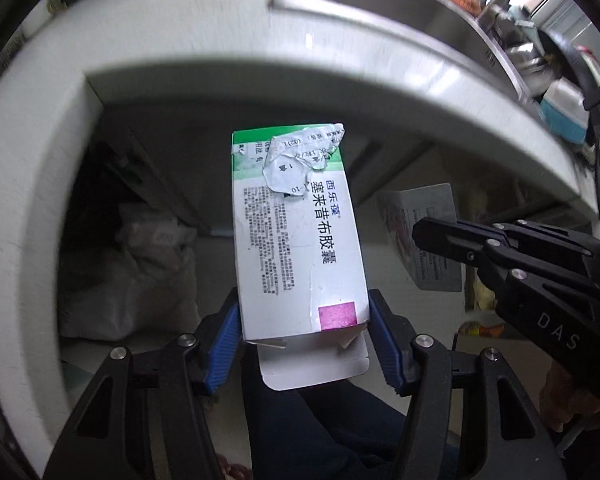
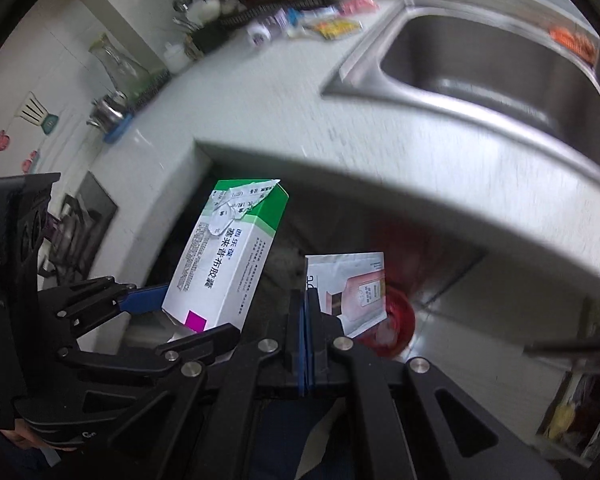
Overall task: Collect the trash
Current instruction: 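Carry the medicine box and sample packet down over the red bucket, then open the left tool to drop the box while the right tool drops the packet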
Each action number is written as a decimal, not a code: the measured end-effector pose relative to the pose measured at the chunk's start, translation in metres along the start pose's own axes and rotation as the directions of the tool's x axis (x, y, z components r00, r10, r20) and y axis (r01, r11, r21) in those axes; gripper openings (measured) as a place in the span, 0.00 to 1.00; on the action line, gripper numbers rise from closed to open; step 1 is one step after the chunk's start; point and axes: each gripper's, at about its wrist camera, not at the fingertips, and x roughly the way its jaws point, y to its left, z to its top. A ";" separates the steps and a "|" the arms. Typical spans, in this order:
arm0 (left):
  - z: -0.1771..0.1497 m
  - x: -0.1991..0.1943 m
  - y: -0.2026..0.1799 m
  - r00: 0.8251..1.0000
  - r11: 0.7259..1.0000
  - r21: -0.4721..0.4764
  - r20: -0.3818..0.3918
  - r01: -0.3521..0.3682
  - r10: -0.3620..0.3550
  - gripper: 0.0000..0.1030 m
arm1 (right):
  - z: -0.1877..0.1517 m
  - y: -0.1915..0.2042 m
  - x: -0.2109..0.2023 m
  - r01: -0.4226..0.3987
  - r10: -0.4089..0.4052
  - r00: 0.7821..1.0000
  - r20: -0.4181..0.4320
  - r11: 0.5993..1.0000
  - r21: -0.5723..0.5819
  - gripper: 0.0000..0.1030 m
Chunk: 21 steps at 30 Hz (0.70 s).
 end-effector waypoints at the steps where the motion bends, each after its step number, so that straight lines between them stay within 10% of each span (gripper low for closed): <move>1: -0.002 0.010 0.001 1.000 1.000 -0.001 -0.013 0.004 -0.004 0.56 | -0.004 -0.004 0.011 0.006 -0.005 1.000 -0.018 1.000 0.010 0.00; 21: -0.004 0.337 0.046 0.973 0.997 0.039 -0.221 0.073 -0.062 0.56 | -0.041 -0.120 0.269 0.068 -0.044 0.984 -0.173 0.988 0.140 0.01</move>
